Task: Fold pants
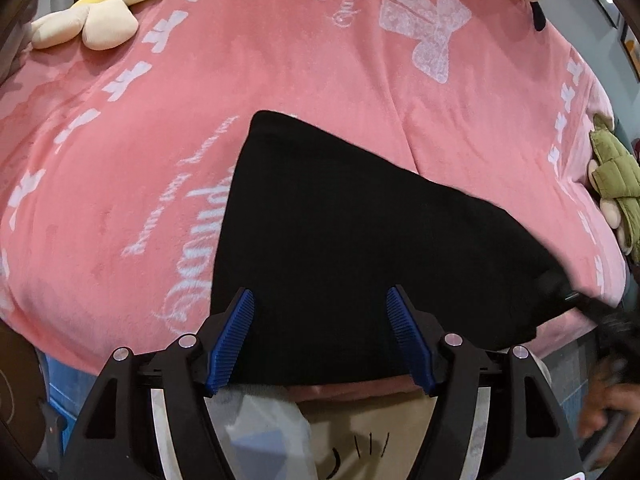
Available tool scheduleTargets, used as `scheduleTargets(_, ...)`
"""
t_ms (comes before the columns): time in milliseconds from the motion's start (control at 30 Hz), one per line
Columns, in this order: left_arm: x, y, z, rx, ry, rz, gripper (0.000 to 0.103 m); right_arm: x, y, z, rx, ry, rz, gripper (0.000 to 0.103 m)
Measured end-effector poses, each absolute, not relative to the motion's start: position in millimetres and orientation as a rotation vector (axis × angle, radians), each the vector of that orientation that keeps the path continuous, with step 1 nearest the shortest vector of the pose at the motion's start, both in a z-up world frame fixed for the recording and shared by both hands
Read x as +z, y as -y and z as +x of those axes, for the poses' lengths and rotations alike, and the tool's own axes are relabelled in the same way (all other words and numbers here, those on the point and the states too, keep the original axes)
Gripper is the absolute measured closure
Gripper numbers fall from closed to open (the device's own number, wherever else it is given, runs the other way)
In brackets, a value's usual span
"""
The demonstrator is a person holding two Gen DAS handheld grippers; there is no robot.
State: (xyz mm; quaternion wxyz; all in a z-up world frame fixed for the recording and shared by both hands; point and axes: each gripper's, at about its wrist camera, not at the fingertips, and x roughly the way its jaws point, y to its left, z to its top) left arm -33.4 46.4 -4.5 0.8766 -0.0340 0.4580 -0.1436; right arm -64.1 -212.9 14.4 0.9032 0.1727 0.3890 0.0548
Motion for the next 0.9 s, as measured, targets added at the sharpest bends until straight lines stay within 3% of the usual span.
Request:
scheduleTargets(67, -4.7, -47.7, -35.1, -0.293, -0.959, -0.066, 0.033, 7.1, 213.6, -66.3, 0.078, -0.827, 0.316, 0.090)
scheduleTargets(167, -11.7, -45.8, -34.5, -0.285, -0.983, -0.050, 0.033, -56.4, 227.7, -54.0, -0.009, -1.013, 0.320, 0.085)
scheduleTargets(200, -13.1, -45.4, -34.3, -0.284, -0.991, -0.050, 0.033, -58.6, 229.2, -59.0, -0.010, -0.983, 0.356, 0.084)
scheduleTargets(267, -12.8, -44.8, -35.7, -0.276, -0.994, -0.043, 0.033, -42.8, 226.1, -64.9, -0.031, -0.946, 0.385, 0.080)
scheduleTargets(467, -16.8, -41.1, -36.8, -0.253, -0.995, 0.006, 0.033, 17.1, 196.0, -45.1, 0.019, -0.798, 0.235, 0.080)
scheduleTargets(600, -19.1, -36.2, -37.4, -0.240, -0.993, 0.031, 0.033, -16.0, 198.8, 0.8, 0.009, -0.886, 0.187, 0.081)
scheduleTargets(667, -20.8, -36.3, -37.2, -0.238, -0.997, 0.038, 0.033, -52.4, 209.8, 20.8, -0.058, -0.981, 0.165, 0.092)
scheduleTargets(800, -23.0, -34.7, -36.7, -0.238, -1.004, 0.076, 0.033, -12.4, 200.6, 9.8, -0.037, -0.868, 0.223, 0.088)
scheduleTargets(900, -26.1, -34.9, -35.7, -0.227, -0.999, 0.086, 0.031, -24.1, 200.6, 12.2, -0.030, -0.919, 0.185, 0.088)
